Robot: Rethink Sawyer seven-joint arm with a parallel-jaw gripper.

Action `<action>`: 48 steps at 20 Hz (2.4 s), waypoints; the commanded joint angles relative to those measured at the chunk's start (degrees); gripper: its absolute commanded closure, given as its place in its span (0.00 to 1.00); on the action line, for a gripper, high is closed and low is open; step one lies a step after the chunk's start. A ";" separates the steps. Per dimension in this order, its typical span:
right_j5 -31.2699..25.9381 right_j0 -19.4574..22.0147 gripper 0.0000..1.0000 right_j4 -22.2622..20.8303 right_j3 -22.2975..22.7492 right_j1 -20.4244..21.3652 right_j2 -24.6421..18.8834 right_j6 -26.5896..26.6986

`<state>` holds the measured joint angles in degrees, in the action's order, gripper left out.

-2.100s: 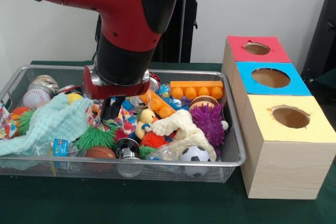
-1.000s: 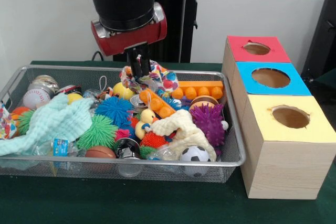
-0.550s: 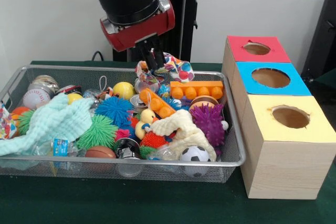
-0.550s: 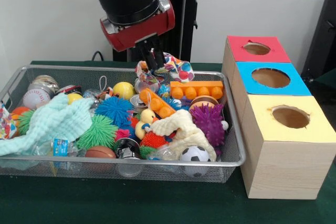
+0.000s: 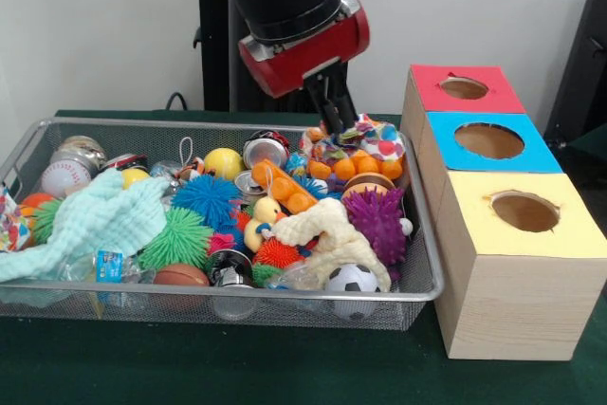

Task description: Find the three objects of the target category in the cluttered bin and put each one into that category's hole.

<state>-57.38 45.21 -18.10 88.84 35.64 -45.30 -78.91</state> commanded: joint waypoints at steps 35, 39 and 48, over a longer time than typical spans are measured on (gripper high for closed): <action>36.47 -4.59 1.00 2.82 25.93 11.45 -3.81 -7.92; 37.90 -5.92 1.00 2.48 25.88 11.54 -2.52 -7.67; 37.66 -7.28 1.00 -0.27 24.71 12.72 -0.99 -3.47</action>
<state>-19.83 38.42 -13.24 110.25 46.77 -50.27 -78.91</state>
